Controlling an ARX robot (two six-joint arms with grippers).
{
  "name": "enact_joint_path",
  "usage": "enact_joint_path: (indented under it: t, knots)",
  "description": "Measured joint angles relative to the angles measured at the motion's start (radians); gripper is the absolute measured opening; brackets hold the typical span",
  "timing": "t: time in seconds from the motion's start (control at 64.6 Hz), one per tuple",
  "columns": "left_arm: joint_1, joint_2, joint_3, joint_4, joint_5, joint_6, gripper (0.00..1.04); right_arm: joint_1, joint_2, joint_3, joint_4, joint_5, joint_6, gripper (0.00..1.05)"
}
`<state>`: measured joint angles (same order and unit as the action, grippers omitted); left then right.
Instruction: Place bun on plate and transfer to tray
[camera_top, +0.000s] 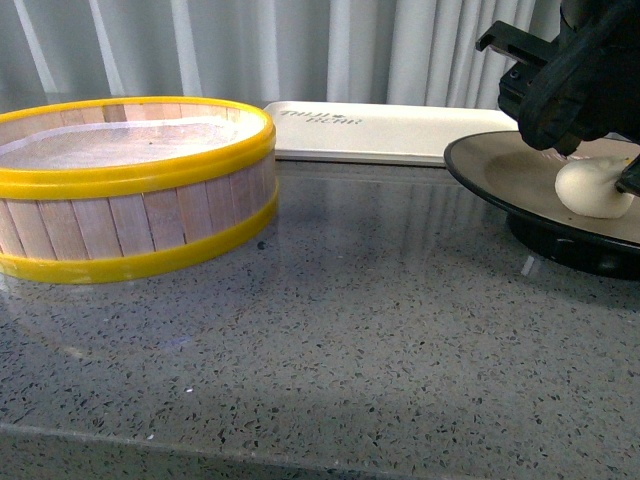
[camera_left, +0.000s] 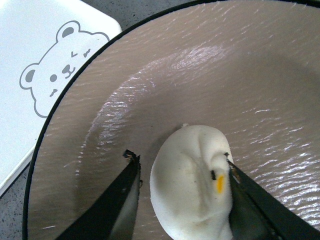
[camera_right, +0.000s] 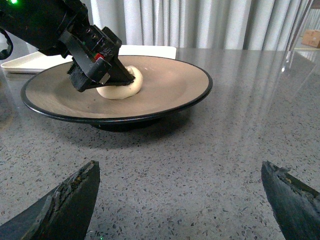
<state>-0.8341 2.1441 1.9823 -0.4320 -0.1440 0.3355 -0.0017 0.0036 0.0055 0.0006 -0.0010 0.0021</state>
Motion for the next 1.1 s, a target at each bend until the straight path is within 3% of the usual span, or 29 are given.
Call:
enact_joint_path:
  t: [0.31, 0.883, 1.1]
  knots:
    - [0.002, 0.000, 0.047, -0.035, 0.006, 0.000, 1.00, 0.000, 0.000, 0.000, 0.000, 0.000, 0.000, 0.96]
    - [0.041, -0.027, 0.129, -0.040, 0.116, -0.184, 0.98, 0.000, 0.000, 0.000, 0.000, 0.000, 0.000, 0.96]
    - [0.207, -0.406, -0.253, 0.241, 0.186, -0.291, 0.98, 0.000, 0.000, 0.000, 0.000, 0.000, 0.000, 0.96]
